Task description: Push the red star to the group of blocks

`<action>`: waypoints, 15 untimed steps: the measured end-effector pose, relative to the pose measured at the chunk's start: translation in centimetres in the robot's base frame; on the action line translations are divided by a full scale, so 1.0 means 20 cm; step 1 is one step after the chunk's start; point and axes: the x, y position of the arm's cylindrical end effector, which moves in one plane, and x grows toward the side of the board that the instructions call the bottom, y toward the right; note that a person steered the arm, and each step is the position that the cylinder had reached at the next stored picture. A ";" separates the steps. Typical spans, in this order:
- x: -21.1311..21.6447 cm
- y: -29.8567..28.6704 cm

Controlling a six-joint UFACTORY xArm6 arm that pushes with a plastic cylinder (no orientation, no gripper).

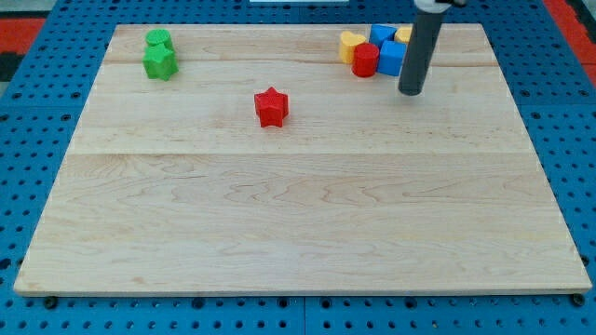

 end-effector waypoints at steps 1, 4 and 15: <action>0.18 -0.09; 0.22 -1.02; -0.38 -0.69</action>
